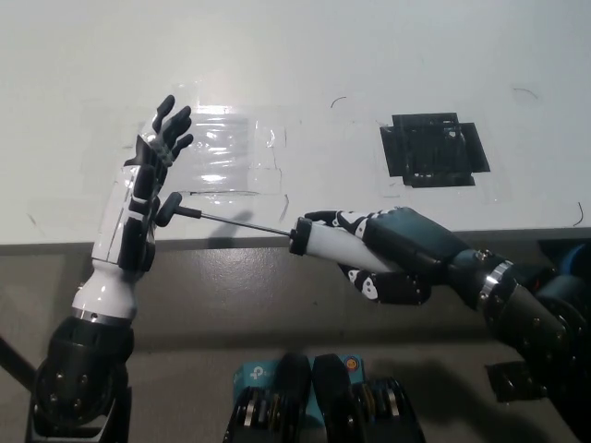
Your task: The robot uses right hand to pick up a small white air pumper and uses its left hand to compress it, and then puts it on the desk
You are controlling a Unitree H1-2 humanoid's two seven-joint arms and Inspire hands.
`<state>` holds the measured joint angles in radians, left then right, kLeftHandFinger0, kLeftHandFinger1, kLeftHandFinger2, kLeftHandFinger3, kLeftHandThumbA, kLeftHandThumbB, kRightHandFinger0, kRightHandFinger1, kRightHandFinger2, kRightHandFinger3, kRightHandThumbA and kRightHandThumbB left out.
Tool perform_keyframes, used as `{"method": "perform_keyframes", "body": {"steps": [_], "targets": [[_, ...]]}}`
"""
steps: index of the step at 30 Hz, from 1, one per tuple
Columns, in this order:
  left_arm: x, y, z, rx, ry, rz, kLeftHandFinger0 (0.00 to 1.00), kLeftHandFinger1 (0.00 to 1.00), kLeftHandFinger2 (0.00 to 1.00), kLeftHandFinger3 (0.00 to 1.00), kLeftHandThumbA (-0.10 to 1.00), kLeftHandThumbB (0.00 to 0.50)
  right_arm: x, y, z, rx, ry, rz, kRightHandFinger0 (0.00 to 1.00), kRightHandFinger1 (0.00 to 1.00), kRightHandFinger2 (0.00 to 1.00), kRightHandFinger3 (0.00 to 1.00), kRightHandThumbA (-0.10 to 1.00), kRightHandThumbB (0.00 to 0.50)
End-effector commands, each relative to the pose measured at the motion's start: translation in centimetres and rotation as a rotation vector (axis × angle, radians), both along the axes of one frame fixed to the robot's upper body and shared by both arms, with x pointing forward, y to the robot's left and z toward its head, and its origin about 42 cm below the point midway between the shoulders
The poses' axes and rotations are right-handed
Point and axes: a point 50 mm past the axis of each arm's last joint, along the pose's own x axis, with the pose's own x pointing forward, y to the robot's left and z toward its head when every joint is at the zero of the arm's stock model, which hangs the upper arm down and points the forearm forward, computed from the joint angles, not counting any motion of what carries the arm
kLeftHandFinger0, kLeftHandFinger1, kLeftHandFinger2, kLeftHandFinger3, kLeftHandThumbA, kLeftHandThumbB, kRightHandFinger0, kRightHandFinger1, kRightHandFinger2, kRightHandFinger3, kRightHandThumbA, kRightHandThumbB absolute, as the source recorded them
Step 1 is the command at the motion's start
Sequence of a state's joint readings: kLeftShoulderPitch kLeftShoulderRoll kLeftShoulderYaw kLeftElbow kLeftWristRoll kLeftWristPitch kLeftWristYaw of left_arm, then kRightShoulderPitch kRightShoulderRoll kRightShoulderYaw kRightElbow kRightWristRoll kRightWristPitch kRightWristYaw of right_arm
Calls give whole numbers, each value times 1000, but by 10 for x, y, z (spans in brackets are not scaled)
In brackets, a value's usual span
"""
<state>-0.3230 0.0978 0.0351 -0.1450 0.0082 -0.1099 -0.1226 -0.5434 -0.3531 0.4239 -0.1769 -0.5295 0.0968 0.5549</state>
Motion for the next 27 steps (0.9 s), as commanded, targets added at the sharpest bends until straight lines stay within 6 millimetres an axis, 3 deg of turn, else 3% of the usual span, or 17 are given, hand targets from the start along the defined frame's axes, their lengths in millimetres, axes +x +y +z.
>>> {"method": "perform_keyframes", "body": {"steps": [1, 11, 19, 24, 27], "targets": [[-3, -5, 14, 6, -58, -13, 1000, 1000, 1000, 1000, 1000, 351, 6, 10, 24, 5, -71, 27, 48, 545, 841, 960, -100, 134], [-8, -10, 16, 7, -67, -31, 1000, 1000, 1000, 1000, 1000, 334, 10, 22, 33, 2, -82, 50, 43, 542, 839, 989, -100, 115], [-15, -21, 20, -9, -77, -71, 1000, 1000, 1000, 1000, 1000, 360, 15, 43, 38, -8, -89, 88, 52, 538, 835, 910, -100, 130], [-20, -27, 23, -17, -86, -92, 1000, 1000, 1000, 1000, 1000, 356, 19, 59, 42, -19, -115, 108, 49, 537, 849, 947, -100, 164], [-21, -29, 25, -19, -88, -97, 1000, 1000, 1000, 1000, 1000, 359, 22, 65, 43, -18, -132, 121, 14, 493, 851, 927, -100, 147]]}}
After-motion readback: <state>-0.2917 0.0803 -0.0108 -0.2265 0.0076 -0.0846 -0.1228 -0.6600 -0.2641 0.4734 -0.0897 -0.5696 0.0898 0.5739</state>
